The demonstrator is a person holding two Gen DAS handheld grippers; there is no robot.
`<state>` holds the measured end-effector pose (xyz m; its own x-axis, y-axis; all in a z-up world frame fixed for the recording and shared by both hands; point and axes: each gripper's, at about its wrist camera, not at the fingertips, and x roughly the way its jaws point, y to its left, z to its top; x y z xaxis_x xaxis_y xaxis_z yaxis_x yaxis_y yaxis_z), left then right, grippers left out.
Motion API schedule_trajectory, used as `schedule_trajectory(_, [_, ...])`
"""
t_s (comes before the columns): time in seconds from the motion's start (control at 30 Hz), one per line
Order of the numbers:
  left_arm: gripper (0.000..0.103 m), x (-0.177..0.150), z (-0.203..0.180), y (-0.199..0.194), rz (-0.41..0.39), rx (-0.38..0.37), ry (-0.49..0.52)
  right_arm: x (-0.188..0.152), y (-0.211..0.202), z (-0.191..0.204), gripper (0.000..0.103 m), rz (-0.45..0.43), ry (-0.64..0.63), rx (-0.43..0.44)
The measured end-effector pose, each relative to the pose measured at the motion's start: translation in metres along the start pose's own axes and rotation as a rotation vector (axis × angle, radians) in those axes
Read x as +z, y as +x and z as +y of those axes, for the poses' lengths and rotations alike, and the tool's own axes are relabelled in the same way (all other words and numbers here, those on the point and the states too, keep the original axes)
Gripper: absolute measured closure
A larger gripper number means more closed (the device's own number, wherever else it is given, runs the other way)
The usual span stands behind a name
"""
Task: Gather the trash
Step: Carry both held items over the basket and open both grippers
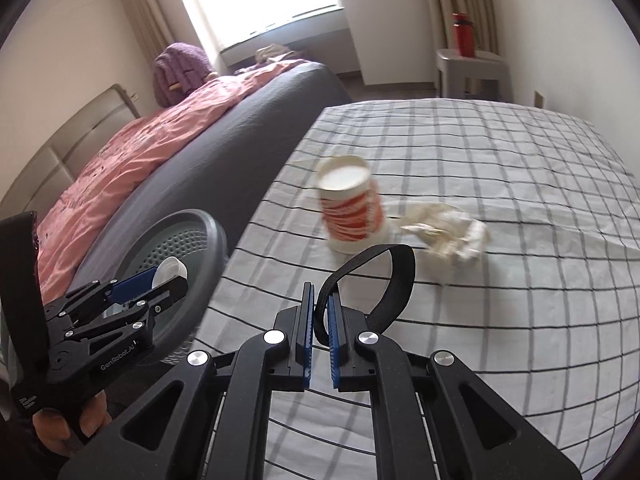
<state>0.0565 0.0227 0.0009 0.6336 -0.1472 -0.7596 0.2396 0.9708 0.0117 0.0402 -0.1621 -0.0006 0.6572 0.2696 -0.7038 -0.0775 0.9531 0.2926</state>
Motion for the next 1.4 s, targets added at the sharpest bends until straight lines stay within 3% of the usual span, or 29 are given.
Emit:
schedule_trajectory(0.43, [0.064,-0.008,0.118,-0.01,-0.01,0.142,-0.141,0.027,0.058,0.119,0.095,0.072,-0.186,0.168])
schedule_trajectory(0.7, [0.064,-0.018,0.161,0.002,0.015,0.204,-0.226,0.032,0.1,0.166,0.095,0.12,-0.309,0.227])
schedule_trajectory(1.07, [0.064,-0.025,0.184,0.024,0.073,0.245,-0.266,0.023,0.14,0.18,0.093,0.219,-0.347,0.293])
schedule_trajectory(1.4, [0.063,-0.027,0.189,0.029,0.092,0.237,-0.279,0.021,0.145,0.181,0.092,0.224,-0.348,0.301])
